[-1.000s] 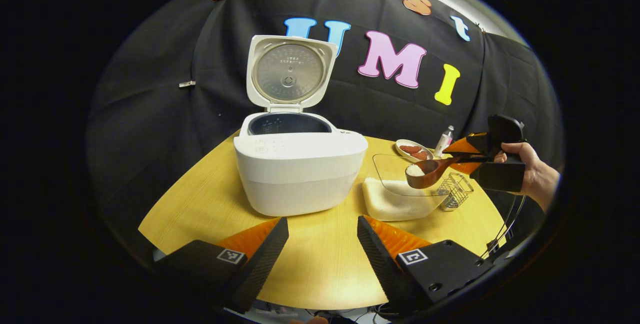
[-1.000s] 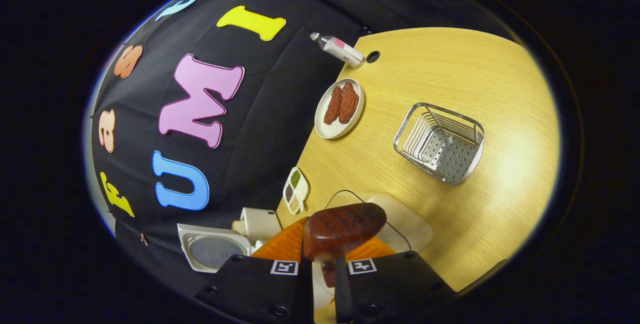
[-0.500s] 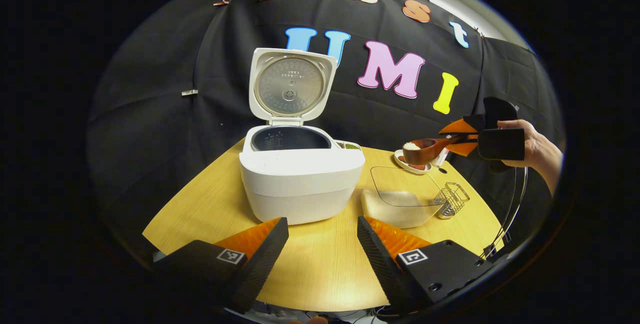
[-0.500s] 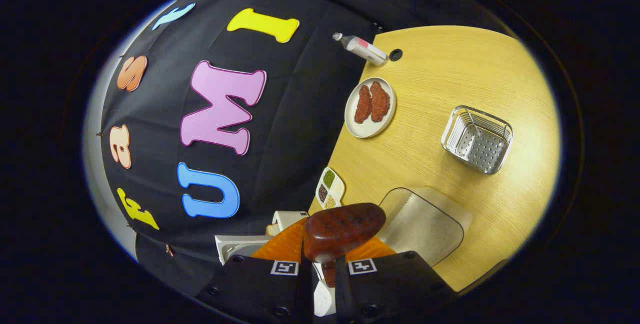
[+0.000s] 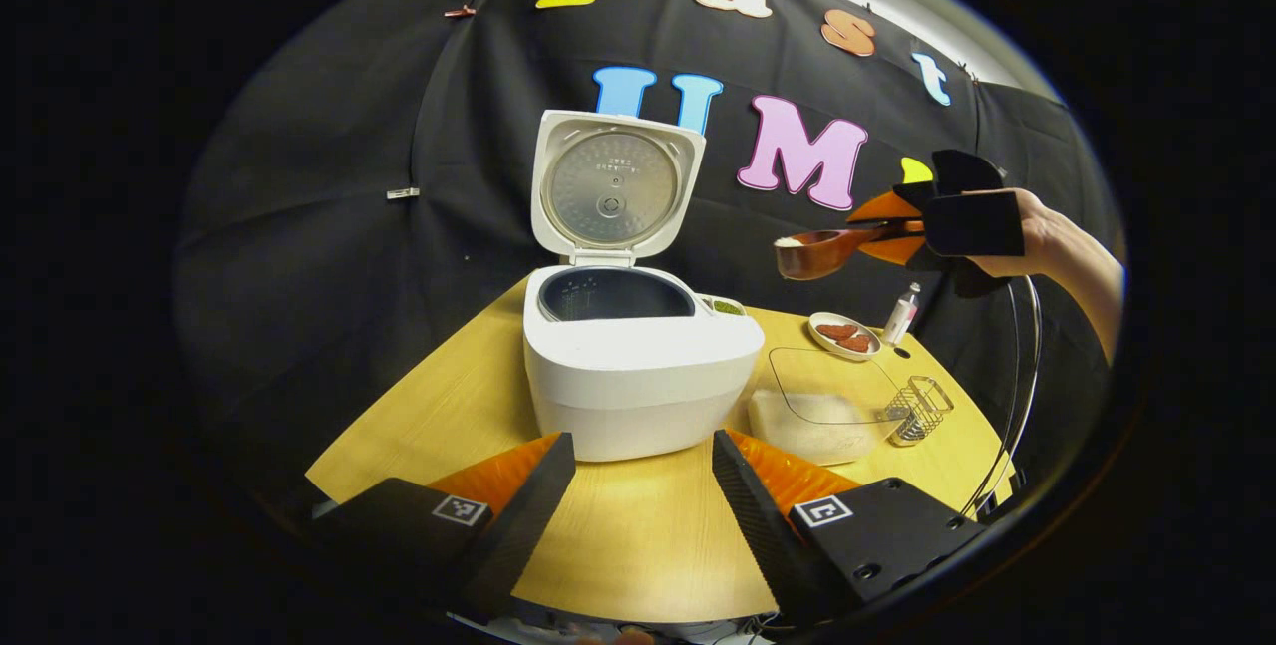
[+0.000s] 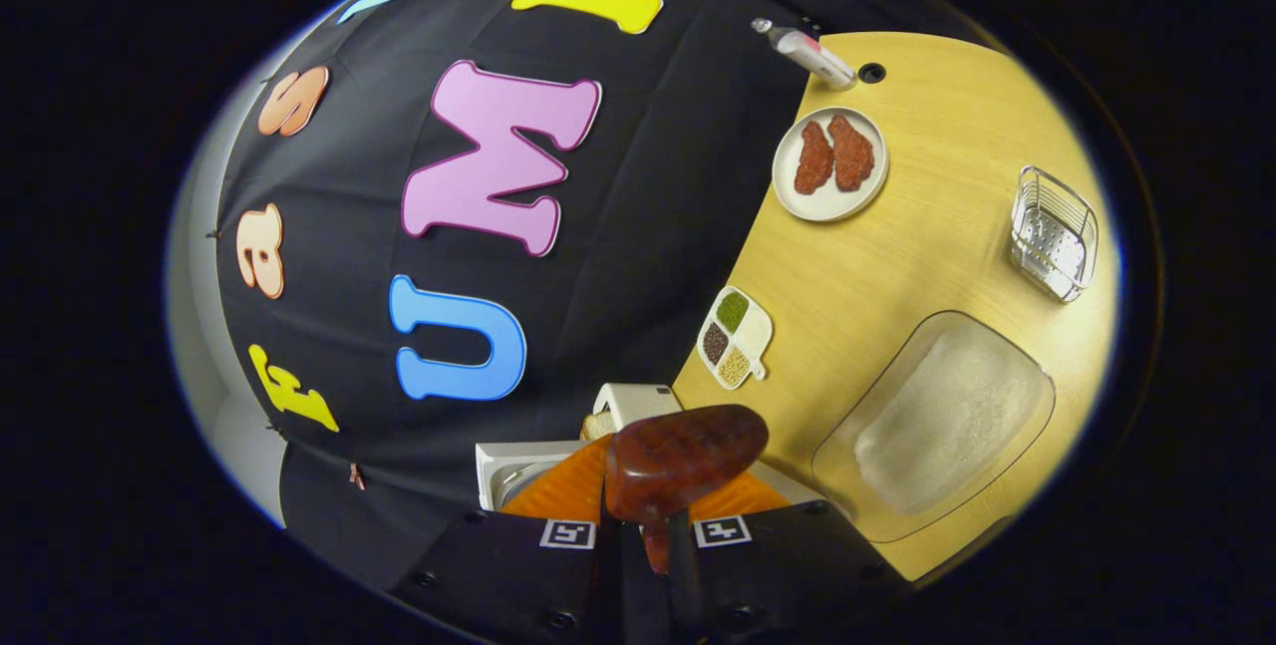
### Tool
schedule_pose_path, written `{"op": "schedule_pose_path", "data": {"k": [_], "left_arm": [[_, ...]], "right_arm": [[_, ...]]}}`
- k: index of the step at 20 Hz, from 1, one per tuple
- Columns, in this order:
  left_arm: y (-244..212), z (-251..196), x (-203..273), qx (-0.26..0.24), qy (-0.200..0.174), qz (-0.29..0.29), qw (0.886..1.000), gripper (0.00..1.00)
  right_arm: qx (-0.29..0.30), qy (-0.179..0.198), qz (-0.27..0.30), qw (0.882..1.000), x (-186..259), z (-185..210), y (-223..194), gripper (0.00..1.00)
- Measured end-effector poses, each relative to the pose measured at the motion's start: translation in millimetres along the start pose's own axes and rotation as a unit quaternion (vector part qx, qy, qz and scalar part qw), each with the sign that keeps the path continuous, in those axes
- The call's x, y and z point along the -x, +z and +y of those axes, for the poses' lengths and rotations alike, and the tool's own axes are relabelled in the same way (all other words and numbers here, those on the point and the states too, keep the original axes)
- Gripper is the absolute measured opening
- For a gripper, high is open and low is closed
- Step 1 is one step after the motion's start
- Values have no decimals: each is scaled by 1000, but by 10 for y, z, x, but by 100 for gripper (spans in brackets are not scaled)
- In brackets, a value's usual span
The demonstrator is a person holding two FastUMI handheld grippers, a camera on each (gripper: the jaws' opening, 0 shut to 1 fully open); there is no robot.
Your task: Close the left gripper, press the button to open the rice cooker; take a wooden spoon from the chopstick holder with the right hand, scoop a spoonful of rice and pour it into the rice cooker, then put the wooden spoon back into the chopstick holder.
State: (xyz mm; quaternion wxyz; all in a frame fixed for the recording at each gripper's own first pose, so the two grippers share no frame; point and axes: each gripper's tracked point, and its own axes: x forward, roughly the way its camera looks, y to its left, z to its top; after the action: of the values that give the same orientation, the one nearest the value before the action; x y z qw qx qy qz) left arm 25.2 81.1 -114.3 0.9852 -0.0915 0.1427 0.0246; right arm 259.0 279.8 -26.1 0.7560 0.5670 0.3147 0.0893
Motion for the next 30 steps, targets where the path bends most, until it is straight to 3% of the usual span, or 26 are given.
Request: {"op": "schedule_pose_path", "data": {"k": [6, 14, 17, 23, 28, 30], "left_arm": [[64, 136, 38, 20, 11, -5, 1000, 96], [-22, 334, 138, 50, 32, -3, 998, 96], [-30, 366, 159, 58, 36, -5, 998, 96], [-72, 428, 162, 67, 34, -6, 997, 96], [-65, 491, 112, 67, 33, -8, 997, 96], [-97, 508, 88, 62, 33, -9, 997, 96]], "right_arm": [[86, 25, 21, 996, -404, 436, -525, 21], [235, 47, 33, 970, -912, 628, -1190, 21], [314, 56, 31, 947, -1064, 649, -1392, 21], [468, 85, 19, 879, -1212, 690, -1720, 21], [517, 85, 40, 851, -1360, 561, -1970, 21], [565, 94, 38, 819, -1376, 554, -2062, 21]]}}
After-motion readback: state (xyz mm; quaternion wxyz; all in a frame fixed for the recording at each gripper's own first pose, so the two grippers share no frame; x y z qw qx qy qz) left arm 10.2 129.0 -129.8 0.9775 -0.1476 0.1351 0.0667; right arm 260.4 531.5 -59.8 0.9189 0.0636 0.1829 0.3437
